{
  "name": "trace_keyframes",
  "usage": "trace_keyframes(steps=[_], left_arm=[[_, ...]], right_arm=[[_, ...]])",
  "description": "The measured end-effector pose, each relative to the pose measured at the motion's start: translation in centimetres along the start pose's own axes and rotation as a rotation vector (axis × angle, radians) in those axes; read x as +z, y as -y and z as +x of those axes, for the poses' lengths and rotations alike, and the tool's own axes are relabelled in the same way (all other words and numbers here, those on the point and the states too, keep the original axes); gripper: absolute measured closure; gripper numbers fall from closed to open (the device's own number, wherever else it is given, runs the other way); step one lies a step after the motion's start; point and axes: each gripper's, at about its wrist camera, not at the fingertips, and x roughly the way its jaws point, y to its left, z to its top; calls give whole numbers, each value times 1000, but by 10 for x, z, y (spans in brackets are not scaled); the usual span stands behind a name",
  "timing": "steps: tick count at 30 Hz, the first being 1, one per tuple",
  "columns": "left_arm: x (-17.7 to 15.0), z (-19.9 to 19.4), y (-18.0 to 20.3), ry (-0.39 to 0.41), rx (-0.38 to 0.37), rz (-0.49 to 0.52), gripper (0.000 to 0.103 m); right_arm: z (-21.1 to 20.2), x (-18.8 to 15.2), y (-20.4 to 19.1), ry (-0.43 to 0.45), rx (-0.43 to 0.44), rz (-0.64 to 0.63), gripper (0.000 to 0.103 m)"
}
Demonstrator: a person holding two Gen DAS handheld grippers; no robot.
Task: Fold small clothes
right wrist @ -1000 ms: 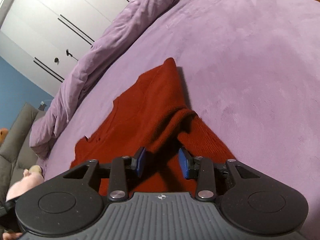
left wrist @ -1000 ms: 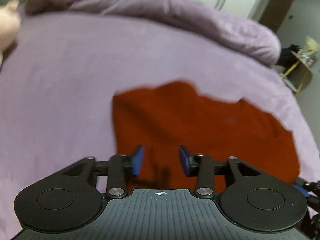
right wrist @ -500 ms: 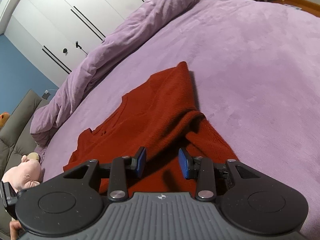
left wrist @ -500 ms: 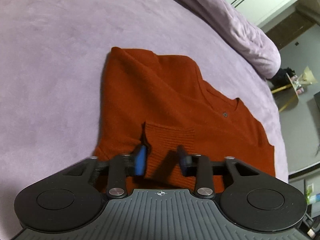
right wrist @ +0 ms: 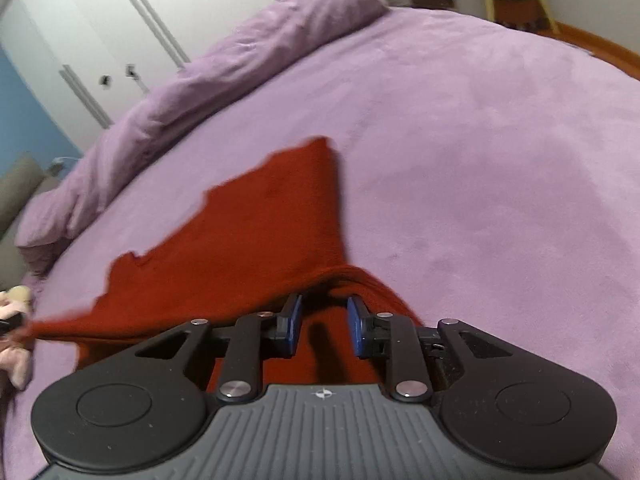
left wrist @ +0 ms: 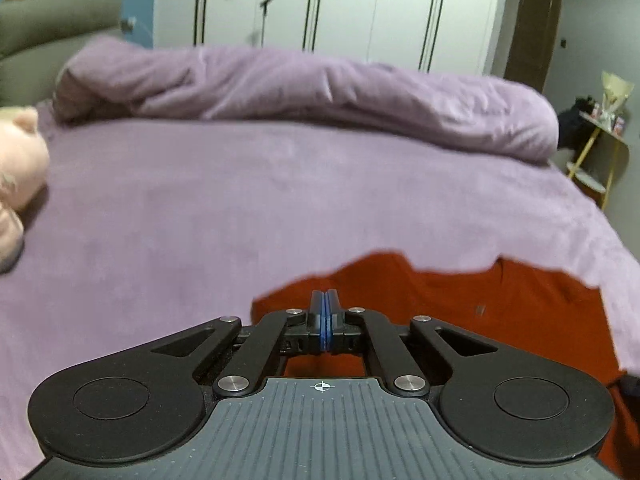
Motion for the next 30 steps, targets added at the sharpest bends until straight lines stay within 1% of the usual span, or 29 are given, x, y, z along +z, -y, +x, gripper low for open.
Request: trace_keyframes(steps=[1, 3, 4, 5, 6, 7, 8, 9, 10, 12, 15, 17, 18, 19, 20, 21, 22, 23, 24, 25, 26, 27, 30], left_arm=[[-5, 1, -2, -10, -2, -4, 101], [-13, 5, -9, -31, -29, -35, 101], [-16, 7, -13, -45, -43, -52, 101], [-19, 11, -16, -64, -52, -65, 101], [-20, 13, -19, -79, -59, -73, 101], [-22, 15, -22, -95, -74, -85, 100], [-24, 18, -26, -118, -90, -107, 97], [-26, 20, -31, -133, -88, -133, 88], [-27, 23, -35, -139, -84, -152, 74], [-31, 29, -44, -164, -86, -179, 62], [-37, 41, -52, -213, -89, -216, 60], [-42, 50, -56, -246, -106, -247, 62], [-43, 52, -56, -251, -119, -260, 62], [-45, 53, -55, -249, -129, -266, 62], [-47, 54, -53, -242, -131, -255, 62], [-47, 53, -50, -237, -124, -239, 66], [-47, 53, -47, -233, -115, -218, 72], [-47, 53, -44, -229, -102, -198, 73], [-47, 51, -41, -226, -80, -183, 77], [-46, 49, -40, -219, -57, -174, 80], [-45, 46, -40, -205, -52, -175, 81], [-44, 43, -40, -189, -54, -177, 82], [-41, 38, -39, -162, -69, -170, 82]], right_arm=[[-3, 3, -2, 15, 32, -8, 73], [-7, 10, -5, 14, 139, -37, 70], [-8, 14, -7, 24, 160, -52, 64], [-8, 18, -12, 40, 139, -70, 60], [-5, 23, -15, 54, 87, -97, 52], [2, 28, -20, 57, 27, -129, 50], [10, 32, -23, 48, -8, -157, 50], [21, 35, -25, 27, -36, -180, 50], [32, 38, -26, 4, -62, -193, 50], [52, 41, -28, -25, -96, -209, 50], [67, 40, -30, -34, -113, -237, 50], [74, 39, -33, -30, -110, -251, 50], [77, 39, -35, -26, -111, -252, 52], [78, 39, -36, -20, -110, -249, 57], [79, 40, -36, -14, -107, -247, 60], [80, 41, -37, -8, -105, -250, 67], [82, 41, -38, -5, -110, -259, 73], [85, 40, -39, -7, -119, -278, 76], [85, 40, -41, -6, -125, -296, 79], [86, 40, -44, -5, -131, -320, 85], [86, 39, -47, 1, -137, -345, 89], [86, 38, -49, 11, -141, -372, 91], [84, 34, -55, 40, -157, -441, 92]])
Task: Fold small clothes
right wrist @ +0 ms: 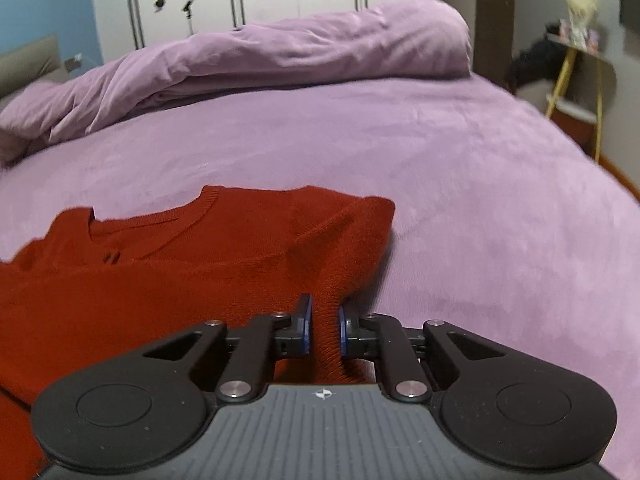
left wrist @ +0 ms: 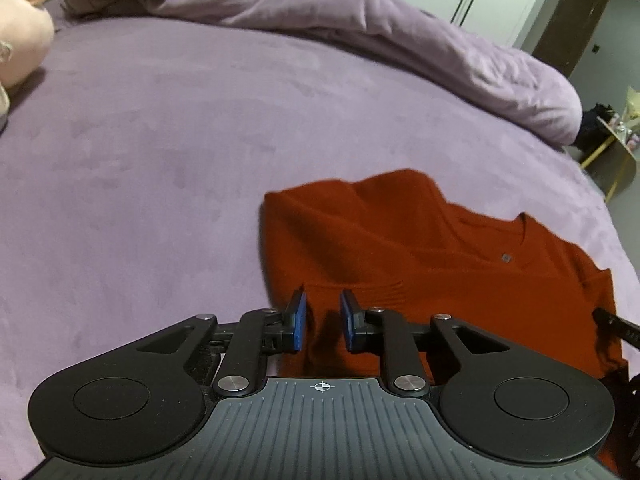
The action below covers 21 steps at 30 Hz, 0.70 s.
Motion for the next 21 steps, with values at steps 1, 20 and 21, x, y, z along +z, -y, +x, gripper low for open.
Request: trace_keyframes(steps=[1, 20, 21], left_arm=[[1, 1, 0, -3, -15, 5, 78], [3, 1, 19, 63, 20, 137, 98], [5, -5, 24, 103, 31, 156, 98]], right_arm=[[-1, -1, -1, 7, -2, -8, 92], [-3, -5, -7, 32, -35, -32, 93], [-7, -4, -8, 59, -51, -39, 93]])
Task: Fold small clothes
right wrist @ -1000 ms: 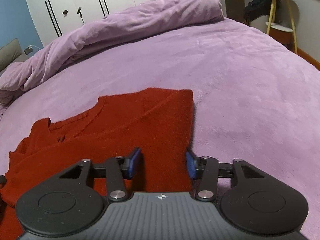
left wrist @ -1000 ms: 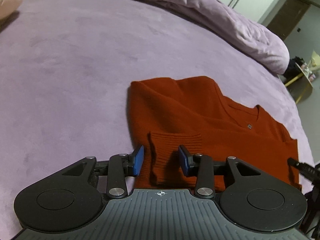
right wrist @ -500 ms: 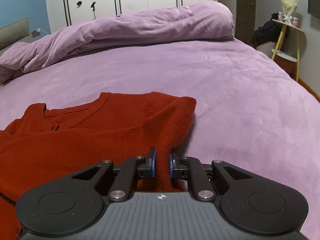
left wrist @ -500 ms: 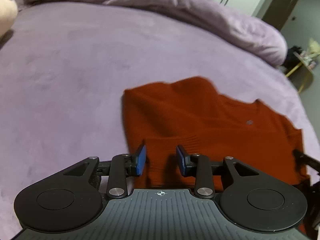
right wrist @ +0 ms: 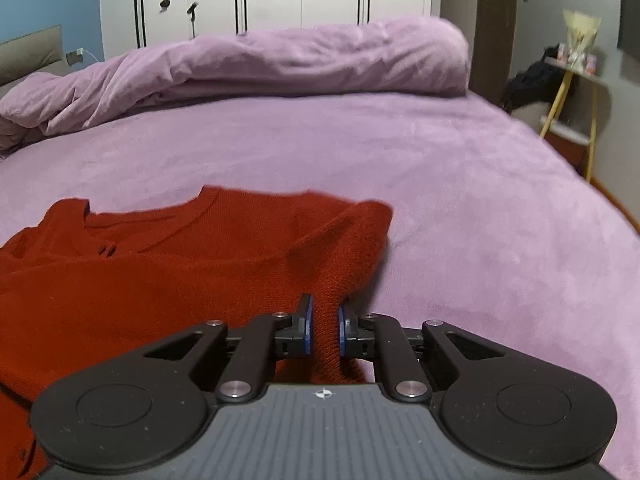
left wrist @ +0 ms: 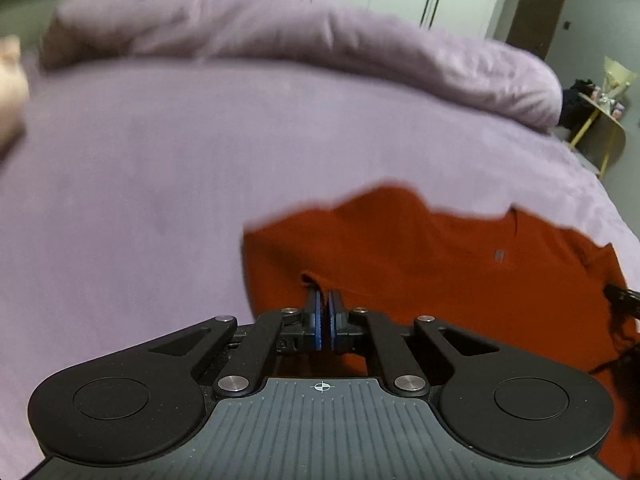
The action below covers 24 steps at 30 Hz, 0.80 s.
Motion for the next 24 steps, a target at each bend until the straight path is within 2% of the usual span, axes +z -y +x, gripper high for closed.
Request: trace_keyframes(steps=[3, 5, 6, 8, 9, 11, 13, 14, 16, 18, 20, 22, 24], left_arm=[[9, -7, 16, 90, 65, 83, 98], [9, 5, 25, 70, 102, 149, 98], [6, 15, 26, 22, 115, 167, 98], [-1, 30, 23, -72, 138, 141, 97], [-4, 31, 20, -93, 162, 118, 97], [-6, 24, 15, -98, 193, 61, 90], [-4, 12, 18, -77, 190, 16, 76], [-1, 6, 24, -59, 169, -3, 73], [2, 0, 42, -34, 108, -5, 59], [2, 3, 65, -24, 56, 25, 51], [0, 16, 84, -37, 29, 65, 50], [-5, 37, 92, -76, 51, 94, 52], [-9, 54, 86, -134, 95, 86, 52]], right_arm=[[-4, 1, 2, 50, -47, 38, 93], [1, -1, 1, 38, -69, 54, 93], [6, -3, 2, 20, -80, 61, 93], [12, -5, 3, -10, -95, 57, 92], [12, -4, 4, -16, -106, 57, 90], [5, 1, 8, -18, -125, 74, 87], [-8, 6, 6, 29, -140, 84, 86], [-14, 7, 1, 57, -118, 82, 85], [-25, 7, -16, 93, 16, 66, 85], [-26, 3, -44, 74, 162, 20, 85], [-22, -3, -69, 35, 259, -35, 85], [-15, -12, -86, 26, 283, -106, 86], [-7, -21, -85, 40, 220, -163, 86]])
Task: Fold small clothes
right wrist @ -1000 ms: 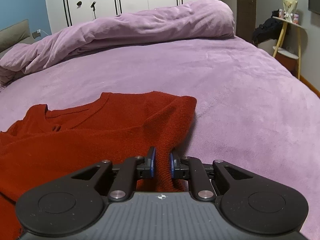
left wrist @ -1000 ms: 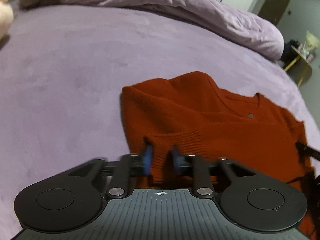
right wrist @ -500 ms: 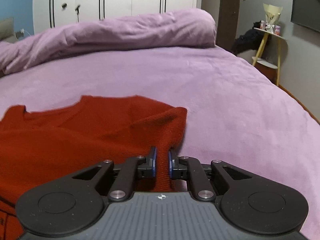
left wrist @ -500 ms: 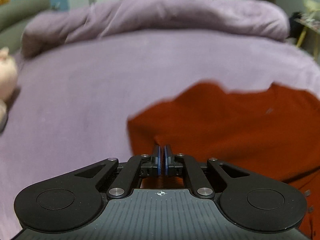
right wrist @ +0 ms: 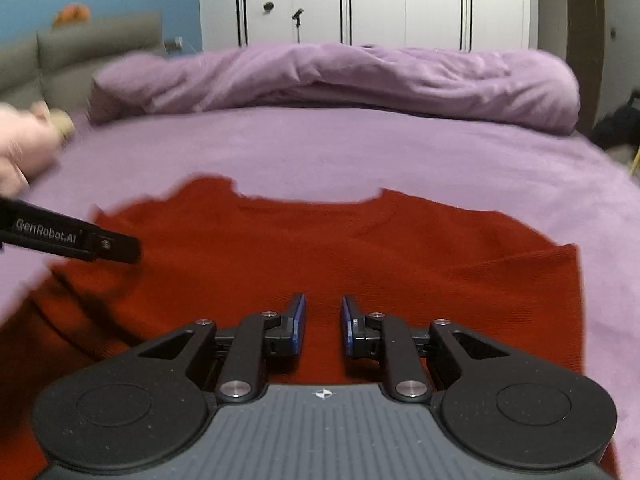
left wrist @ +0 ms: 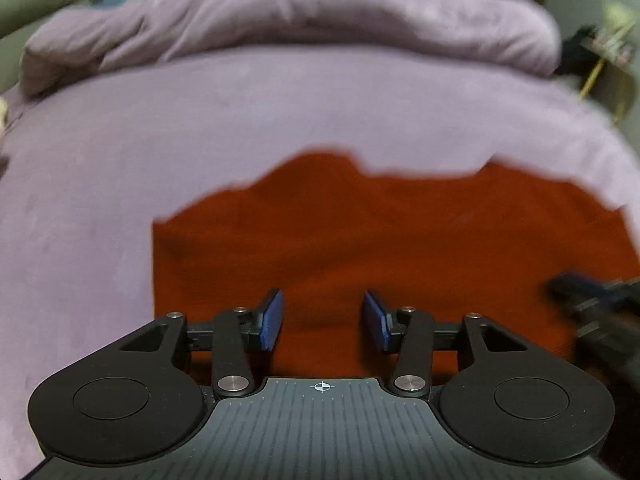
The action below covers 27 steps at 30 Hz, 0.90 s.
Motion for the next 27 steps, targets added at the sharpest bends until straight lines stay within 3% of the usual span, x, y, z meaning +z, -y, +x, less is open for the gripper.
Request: trace_keyframes(steps=[3, 4, 5, 6, 8, 9, 11, 15, 17, 23, 27], left_arm=[[-3, 0, -11, 15, -14, -35, 50], [-3, 1, -14, 19, -9, -34, 49], [-3, 2, -15, 20, -9, -32, 49], [-4, 2, -16, 22, -11, -31, 48], [-4, 3, -15, 27, -3, -21, 48], [-4, 3, -13, 27, 5, -13, 47], [-6, 1, -9, 24, 18, 0, 47], [-8, -4, -9, 9, 21, 3, 46], [-9, -6, -10, 1, 26, 1, 44], [-20, -20, -17, -5, 34, 44, 37], [-49, -60, -36, -40, -12, 36, 36]], right_arm=[[-2, -5, 37, -22, -98, 63, 86], [-4, -8, 55, -28, -126, 102, 89], [-8, -10, 71, -27, -145, 137, 98], [-14, -12, 90, -21, -138, 186, 103], [-22, -14, 106, -15, -145, 225, 103], [-24, -14, 105, -19, -198, 198, 103], [-30, -13, 102, -29, -219, 183, 103], [-48, -13, 79, -7, -123, 135, 99], [-44, -18, 69, -43, -95, 97, 98], [-44, -26, 61, -64, -110, 52, 98], [-79, -28, 67, -131, -93, 84, 94]])
